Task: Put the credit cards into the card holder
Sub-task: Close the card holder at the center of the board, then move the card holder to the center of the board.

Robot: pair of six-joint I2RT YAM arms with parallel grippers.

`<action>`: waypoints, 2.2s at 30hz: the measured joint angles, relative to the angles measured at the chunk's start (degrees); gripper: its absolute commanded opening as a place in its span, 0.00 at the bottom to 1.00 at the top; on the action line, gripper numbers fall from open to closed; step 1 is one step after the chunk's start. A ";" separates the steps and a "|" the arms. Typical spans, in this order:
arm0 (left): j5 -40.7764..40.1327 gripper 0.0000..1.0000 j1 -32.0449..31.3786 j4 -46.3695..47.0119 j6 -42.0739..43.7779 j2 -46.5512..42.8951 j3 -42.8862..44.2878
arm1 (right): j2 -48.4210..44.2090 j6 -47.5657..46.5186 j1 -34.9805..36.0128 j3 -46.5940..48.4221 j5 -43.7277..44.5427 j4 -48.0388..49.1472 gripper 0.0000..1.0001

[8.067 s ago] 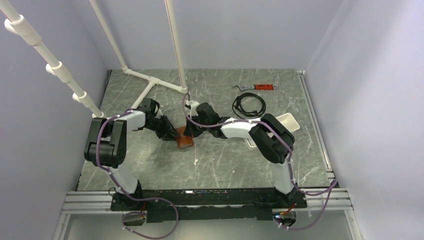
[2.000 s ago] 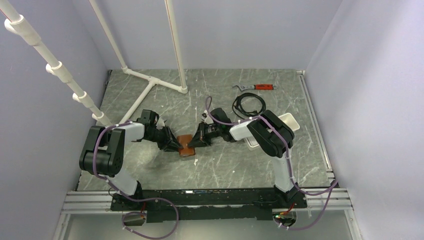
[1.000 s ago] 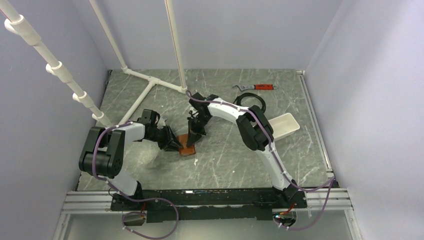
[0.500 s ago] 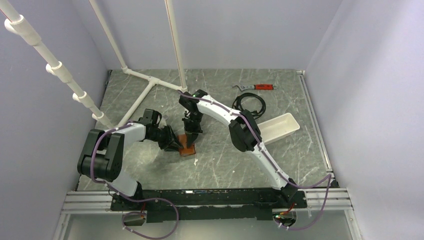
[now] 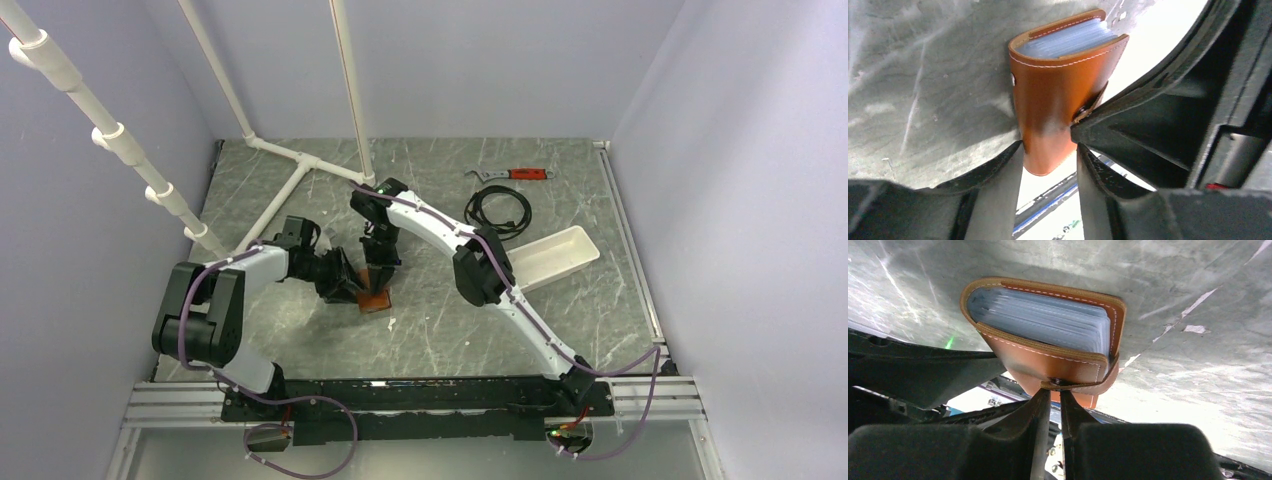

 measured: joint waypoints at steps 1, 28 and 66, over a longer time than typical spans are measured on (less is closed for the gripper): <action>0.61 0.50 0.44 -0.37 0.04 -0.11 0.20 | 0.59 -0.33 0.00 1.18 0.11 -0.76 0.18; 2.01 0.08 -2.56 -0.48 -0.48 12.35 8.96 | 1.81 -7.72 -0.81 2.12 1.16 -4.83 0.00; 2.58 0.45 -4.70 0.00 -2.78 2.03 4.63 | -31.69 -20.72 -12.76 -34.80 -4.37 37.66 0.39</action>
